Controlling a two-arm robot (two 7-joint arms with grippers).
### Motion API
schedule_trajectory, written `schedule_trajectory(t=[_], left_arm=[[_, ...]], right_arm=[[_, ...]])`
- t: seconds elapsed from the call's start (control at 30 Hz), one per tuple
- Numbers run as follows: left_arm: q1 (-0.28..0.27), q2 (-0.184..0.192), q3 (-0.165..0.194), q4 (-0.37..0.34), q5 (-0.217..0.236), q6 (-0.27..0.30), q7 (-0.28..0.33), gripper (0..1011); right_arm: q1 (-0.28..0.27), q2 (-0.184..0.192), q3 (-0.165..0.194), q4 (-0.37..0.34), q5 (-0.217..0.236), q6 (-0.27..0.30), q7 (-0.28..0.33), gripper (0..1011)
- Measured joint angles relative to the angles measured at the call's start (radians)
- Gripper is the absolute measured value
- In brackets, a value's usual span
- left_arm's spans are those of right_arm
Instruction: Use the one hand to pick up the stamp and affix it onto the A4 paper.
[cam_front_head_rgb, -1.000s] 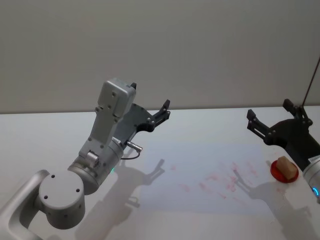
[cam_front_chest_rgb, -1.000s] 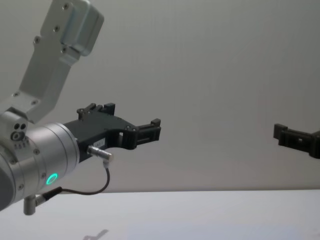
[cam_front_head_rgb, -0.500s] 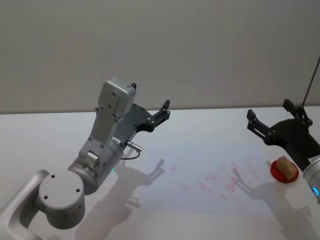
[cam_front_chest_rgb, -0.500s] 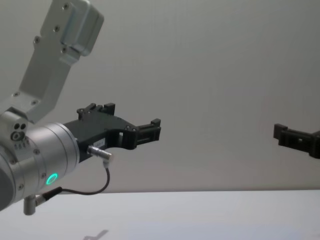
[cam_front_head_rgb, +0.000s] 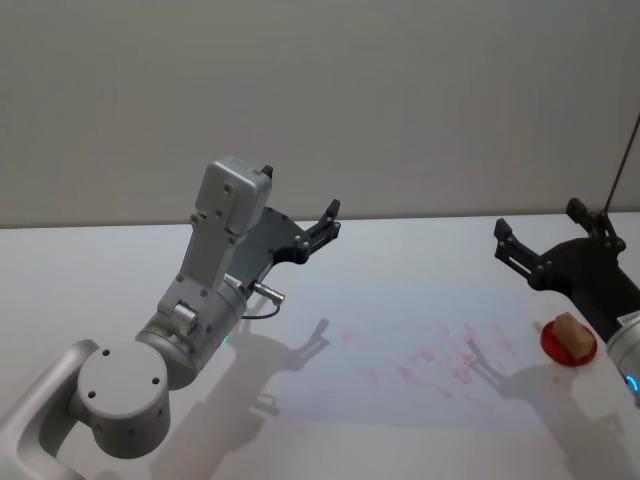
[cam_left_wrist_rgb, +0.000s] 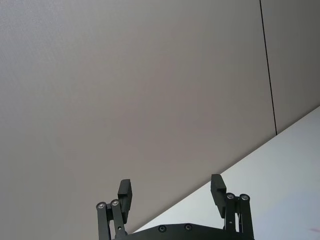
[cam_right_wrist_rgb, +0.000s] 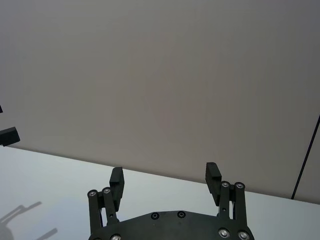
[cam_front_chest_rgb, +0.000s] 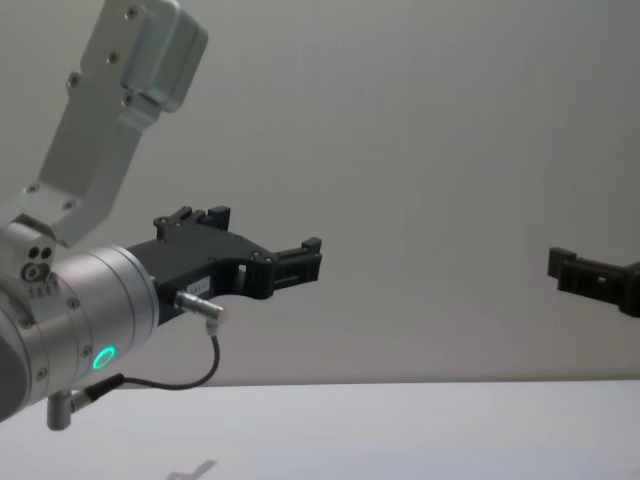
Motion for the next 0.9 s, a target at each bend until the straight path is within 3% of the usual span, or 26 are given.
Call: schedule_trajectory(t=[0.27, 0.9], left_arm=[[0.000, 0.000, 0.000, 0.000, 0.000, 0.000, 0.000, 1001], [0.000, 0.000, 0.000, 0.000, 0.000, 0.000, 0.000, 1001]], right_arm=[[-0.009, 0.012, 0.012, -0.005, 0.017, -0.006, 0.006, 1001], [-0.085, 0.091, 0.062, -0.018, 0.058, -0.012, 0.021, 1001]])
